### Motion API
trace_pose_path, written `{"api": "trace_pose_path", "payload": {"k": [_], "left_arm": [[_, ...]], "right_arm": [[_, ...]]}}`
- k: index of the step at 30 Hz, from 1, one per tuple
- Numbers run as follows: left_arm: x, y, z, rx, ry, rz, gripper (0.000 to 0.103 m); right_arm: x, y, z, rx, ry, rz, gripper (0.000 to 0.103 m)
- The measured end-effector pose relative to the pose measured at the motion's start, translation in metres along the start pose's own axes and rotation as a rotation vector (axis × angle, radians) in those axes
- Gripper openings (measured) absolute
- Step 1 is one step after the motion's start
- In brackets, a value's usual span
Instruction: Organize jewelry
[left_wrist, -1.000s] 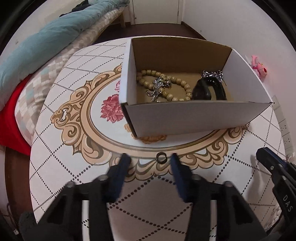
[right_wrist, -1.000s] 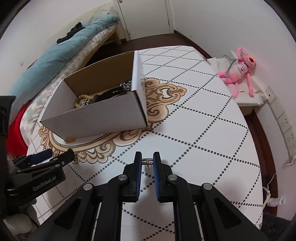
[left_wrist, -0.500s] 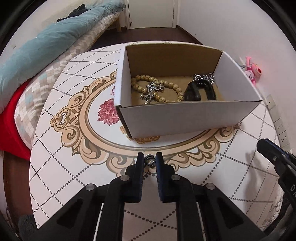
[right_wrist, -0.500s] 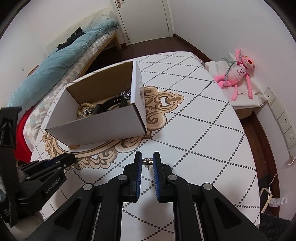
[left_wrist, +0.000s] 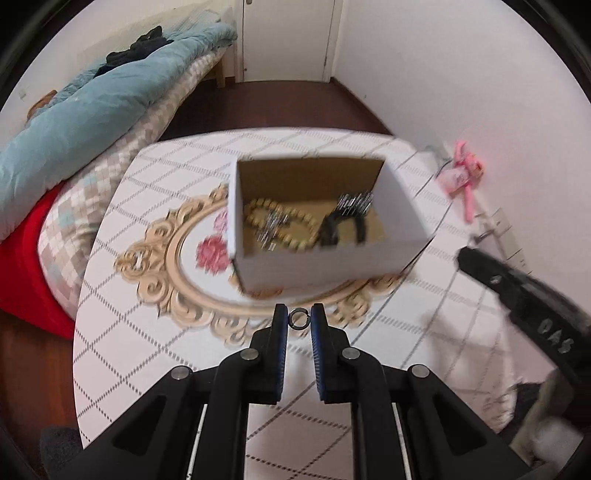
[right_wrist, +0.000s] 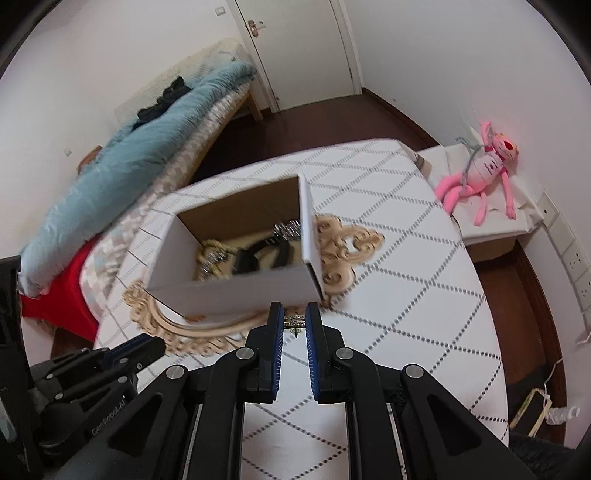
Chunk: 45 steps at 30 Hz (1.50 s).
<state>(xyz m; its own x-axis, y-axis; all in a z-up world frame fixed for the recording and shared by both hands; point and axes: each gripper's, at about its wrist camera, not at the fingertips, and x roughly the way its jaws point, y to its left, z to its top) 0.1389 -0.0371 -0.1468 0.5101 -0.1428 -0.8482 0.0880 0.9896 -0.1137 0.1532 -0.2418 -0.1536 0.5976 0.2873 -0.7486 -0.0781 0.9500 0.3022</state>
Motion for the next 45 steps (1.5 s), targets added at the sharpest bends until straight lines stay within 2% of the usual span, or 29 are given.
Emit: {"api": "trace_pose_path", "payload": {"k": [5,9,12,14,16,18,19,20,22,23,24,26,27,28,30,33,40,45], "left_arm": [[0.006,0.005,0.050,-0.040,0.024,-0.060,0.010],[0.030,0.016,0.082,-0.054,0.078,-0.051,0.011],[0.057,0.026,0.100,-0.096,0.185,-0.043,0.012],[0.065,0.033,0.106,-0.113,0.208,-0.047,0.012],[0.068,0.035,0.111,-0.091,0.209,0.017,0.015],[0.065,0.036,0.114,-0.077,0.193,0.057,0.033],[0.062,0.038,0.114,-0.083,0.180,0.072,0.054],[0.060,0.039,0.114,-0.086,0.169,0.077,0.068],[0.053,0.042,0.113,-0.088,0.140,0.088,0.071],[0.051,0.043,0.112,-0.085,0.131,0.101,0.075],[0.049,0.043,0.110,-0.082,0.126,0.110,0.080],[0.049,0.046,0.110,-0.083,0.114,0.116,0.099],[0.047,0.046,0.108,-0.079,0.107,0.120,0.101],[0.046,0.045,0.104,-0.072,0.099,0.129,0.102],[0.045,0.045,0.099,-0.062,0.097,0.146,0.102],[0.046,0.047,0.089,-0.077,0.106,0.150,0.102],[0.046,0.046,0.070,-0.083,0.119,0.174,0.103],[0.041,0.044,0.064,-0.089,0.117,0.177,0.103]], "right_arm": [[0.010,0.010,0.043,-0.021,0.006,0.036,0.013],[0.045,0.015,0.076,-0.048,0.103,0.025,0.013],[0.076,0.016,0.090,-0.069,0.211,0.004,0.013],[0.092,0.016,0.098,-0.079,0.267,-0.033,0.014],[0.097,0.014,0.104,-0.080,0.286,-0.058,0.017],[0.094,0.012,0.110,-0.077,0.271,-0.061,0.037],[0.090,0.012,0.113,-0.081,0.256,-0.070,0.040],[0.088,0.011,0.114,-0.086,0.247,-0.079,0.042],[0.083,0.009,0.118,-0.084,0.236,-0.080,0.042],[0.082,0.008,0.119,-0.085,0.239,-0.092,0.044],[0.081,0.007,0.118,-0.088,0.240,-0.105,0.050],[0.078,0.007,0.114,-0.096,0.238,-0.120,0.061],[0.077,0.007,0.111,-0.104,0.242,-0.134,0.068],[0.077,0.008,0.108,-0.111,0.247,-0.141,0.071],[0.078,0.009,0.101,-0.112,0.254,-0.142,0.086],[0.081,0.010,0.088,-0.126,0.274,-0.167,0.101],[0.080,0.013,0.072,-0.168,0.256,-0.244,0.103],[0.075,0.012,0.073,-0.171,0.251,-0.259,0.103]]}}
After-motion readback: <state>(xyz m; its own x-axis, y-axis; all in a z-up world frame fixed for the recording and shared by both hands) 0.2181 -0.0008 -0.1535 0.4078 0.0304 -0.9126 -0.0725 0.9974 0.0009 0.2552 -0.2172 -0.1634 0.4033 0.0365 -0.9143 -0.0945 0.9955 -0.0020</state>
